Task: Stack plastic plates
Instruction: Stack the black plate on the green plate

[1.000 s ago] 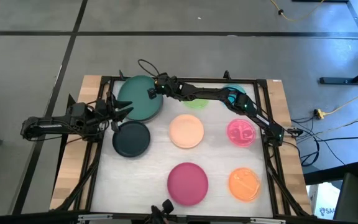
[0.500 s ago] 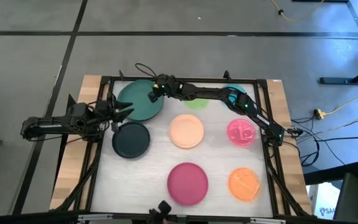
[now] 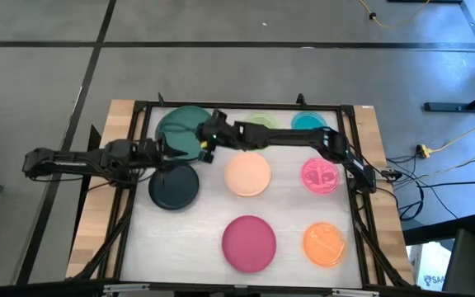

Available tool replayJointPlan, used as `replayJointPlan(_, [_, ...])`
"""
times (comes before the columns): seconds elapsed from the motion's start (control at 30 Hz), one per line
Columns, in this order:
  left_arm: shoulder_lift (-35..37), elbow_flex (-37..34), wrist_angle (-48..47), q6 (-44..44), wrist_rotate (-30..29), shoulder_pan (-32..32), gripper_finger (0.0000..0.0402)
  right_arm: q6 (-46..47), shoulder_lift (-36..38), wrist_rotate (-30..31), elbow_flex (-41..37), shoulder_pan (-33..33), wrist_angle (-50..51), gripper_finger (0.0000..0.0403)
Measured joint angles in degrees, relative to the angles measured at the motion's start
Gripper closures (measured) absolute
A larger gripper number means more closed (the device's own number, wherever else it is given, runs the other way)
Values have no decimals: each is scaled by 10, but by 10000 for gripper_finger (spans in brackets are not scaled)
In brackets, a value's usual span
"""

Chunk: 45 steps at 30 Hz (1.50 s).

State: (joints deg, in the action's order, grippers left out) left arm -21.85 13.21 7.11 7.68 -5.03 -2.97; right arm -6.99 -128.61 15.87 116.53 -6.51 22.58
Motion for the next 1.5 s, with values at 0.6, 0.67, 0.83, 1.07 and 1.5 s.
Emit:
replayJointPlan(0.6, [-48, 0, -32, -7, -141, 163, 280, -50, 38, 10, -7, 65, 113, 276])
replayJointPlan(0.67, [-48, 0, -40, -10, -156, 168, 280, -49, 42, 10, -30, 65, 104, 276])
replayJointPlan(0.83, [-48, 0, -41, -23, -169, 170, 280, -34, 104, -4, -153, 76, 57, 276])
replayJointPlan(1.07, [-59, 0, -40, -40, -171, 170, 280, 2, 272, 5, -410, 108, -88, 276])
replayJointPlan(1.5, [-214, 61, -59, 10, -171, 172, 280, 42, 426, 6, -739, 187, -411, 276])
